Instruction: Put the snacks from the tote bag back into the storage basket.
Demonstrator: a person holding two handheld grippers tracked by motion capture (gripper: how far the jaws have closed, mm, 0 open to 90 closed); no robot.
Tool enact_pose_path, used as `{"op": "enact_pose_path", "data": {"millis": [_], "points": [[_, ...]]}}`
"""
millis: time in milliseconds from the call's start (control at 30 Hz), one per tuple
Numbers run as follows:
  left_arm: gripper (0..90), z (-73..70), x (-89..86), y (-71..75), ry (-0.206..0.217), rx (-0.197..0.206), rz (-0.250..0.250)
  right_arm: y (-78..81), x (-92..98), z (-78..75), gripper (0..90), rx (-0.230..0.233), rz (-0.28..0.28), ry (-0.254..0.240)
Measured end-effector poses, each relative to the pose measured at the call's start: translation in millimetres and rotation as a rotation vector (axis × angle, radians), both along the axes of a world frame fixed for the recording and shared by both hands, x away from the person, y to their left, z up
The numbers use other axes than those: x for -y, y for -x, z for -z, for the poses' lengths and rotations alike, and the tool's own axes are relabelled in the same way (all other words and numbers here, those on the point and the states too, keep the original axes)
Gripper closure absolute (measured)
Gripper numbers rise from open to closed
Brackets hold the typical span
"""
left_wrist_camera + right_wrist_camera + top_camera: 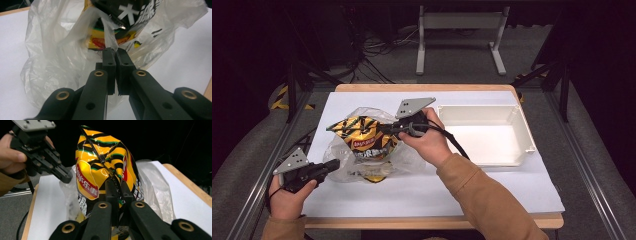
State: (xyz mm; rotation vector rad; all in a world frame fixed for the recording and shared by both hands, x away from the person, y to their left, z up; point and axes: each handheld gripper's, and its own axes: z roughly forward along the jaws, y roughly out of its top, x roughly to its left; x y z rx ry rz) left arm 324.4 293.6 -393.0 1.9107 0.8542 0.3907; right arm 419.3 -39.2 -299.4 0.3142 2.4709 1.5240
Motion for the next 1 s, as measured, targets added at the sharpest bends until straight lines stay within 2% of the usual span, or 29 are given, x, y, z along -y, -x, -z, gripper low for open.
{"op": "enact_pose_path", "data": {"millis": [433,533,600,667,800,1000], "points": [[83.0,3.0,2.6,-4.0,-0.003,-0.01,-0.015,9.3,1.2,-31.5,89.9,0.01,-0.008,-0.07],[72.9,2.7,2.0,-3.9,0.009,-0.006,-0.039,10.8,1.9,-37.7,89.8,0.012,-0.007,-0.083],[56.0,1.9,0.6,-3.3,0.025,-0.009,-0.056,11.9,2.3,-41.8,89.8,0.014,-0.01,-0.09],[44.7,0.0,-1.7,-1.6,0.042,-0.006,-0.07,13.0,2.7,-45.9,89.8,0.015,-0.009,-0.102],[33.1,-3.3,-4.7,1.0,0.061,0.011,-0.078,14.4,2.3,-52.4,89.8,0.014,-0.014,-0.116],[29.1,-4.8,-6.4,2.9,0.068,0.017,-0.081,15.7,0.4,-62.1,89.8,0.015,-0.017,-0.136]]}}
